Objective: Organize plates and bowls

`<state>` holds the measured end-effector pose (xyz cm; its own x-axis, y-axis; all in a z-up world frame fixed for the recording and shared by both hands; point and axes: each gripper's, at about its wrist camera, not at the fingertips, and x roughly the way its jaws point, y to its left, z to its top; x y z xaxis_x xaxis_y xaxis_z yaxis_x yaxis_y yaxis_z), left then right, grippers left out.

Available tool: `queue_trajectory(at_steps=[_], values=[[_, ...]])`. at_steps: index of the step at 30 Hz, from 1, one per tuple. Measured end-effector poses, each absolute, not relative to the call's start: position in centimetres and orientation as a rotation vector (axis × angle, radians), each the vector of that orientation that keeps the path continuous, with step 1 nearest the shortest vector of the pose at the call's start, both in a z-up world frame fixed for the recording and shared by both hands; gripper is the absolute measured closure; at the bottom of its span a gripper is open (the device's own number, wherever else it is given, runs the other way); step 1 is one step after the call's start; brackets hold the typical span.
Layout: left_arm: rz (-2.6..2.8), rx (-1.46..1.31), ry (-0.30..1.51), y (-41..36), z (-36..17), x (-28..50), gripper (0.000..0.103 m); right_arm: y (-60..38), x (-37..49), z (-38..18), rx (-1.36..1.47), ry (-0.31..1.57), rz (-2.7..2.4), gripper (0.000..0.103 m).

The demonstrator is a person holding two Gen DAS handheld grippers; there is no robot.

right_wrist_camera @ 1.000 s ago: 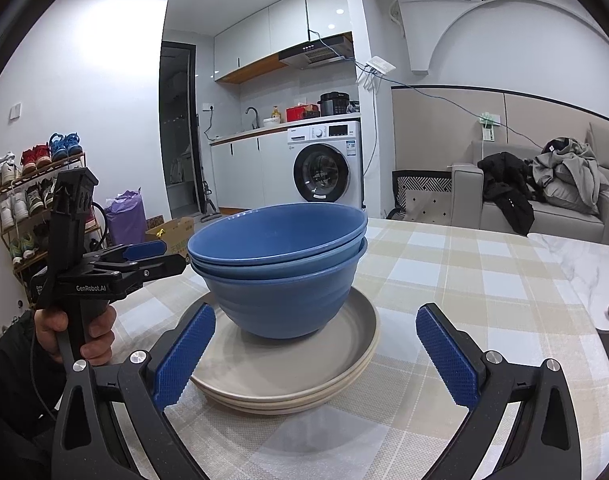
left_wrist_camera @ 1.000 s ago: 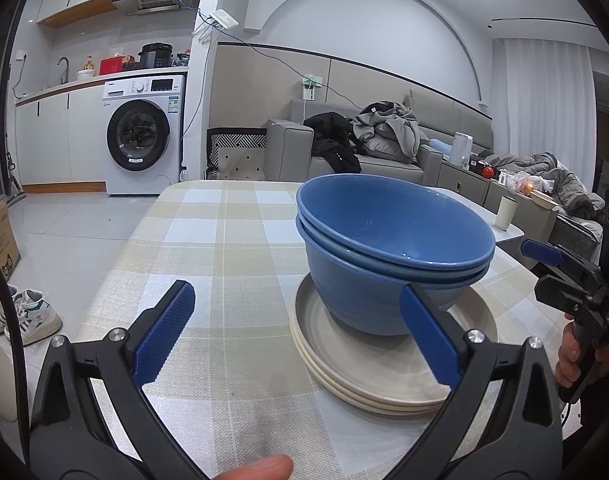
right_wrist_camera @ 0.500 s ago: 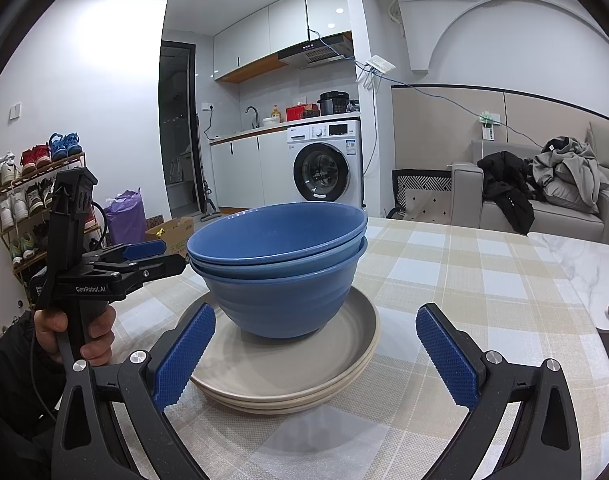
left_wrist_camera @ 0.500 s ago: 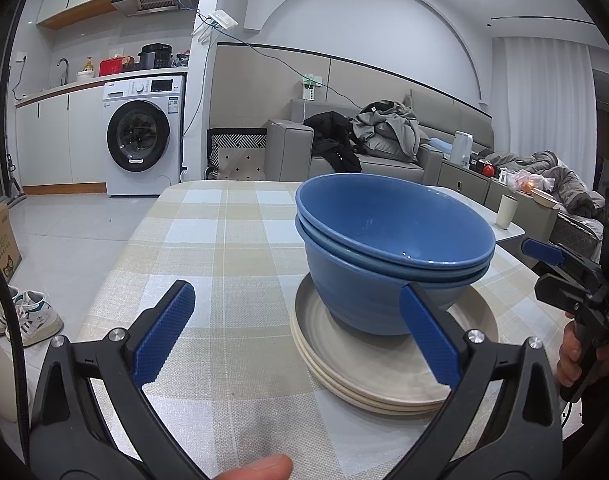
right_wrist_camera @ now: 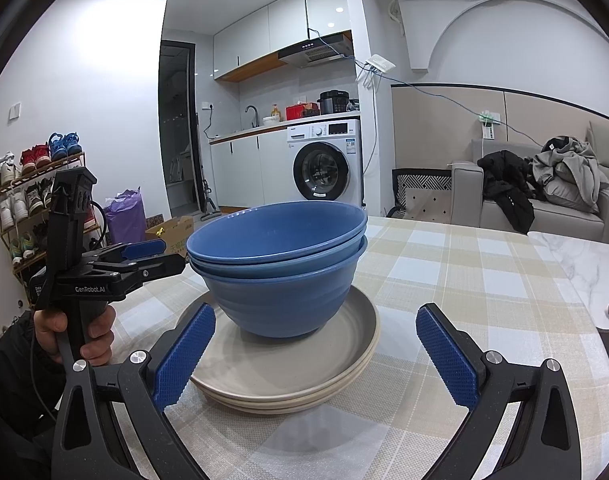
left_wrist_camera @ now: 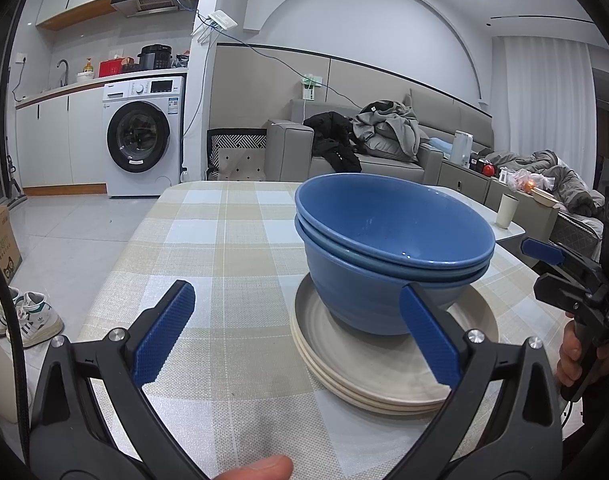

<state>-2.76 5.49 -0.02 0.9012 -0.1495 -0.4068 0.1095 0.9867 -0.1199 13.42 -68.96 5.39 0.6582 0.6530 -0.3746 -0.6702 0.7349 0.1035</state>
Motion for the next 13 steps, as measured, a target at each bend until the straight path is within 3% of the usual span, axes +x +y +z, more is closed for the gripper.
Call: queue_trajectory(at_steps=[13], values=[[-0.137, -0.092, 0.424, 5.51, -0.11, -2.73, 0.001, -68.94, 13.42, 5.46, -0.045, 0.407, 0.749, 0.000]])
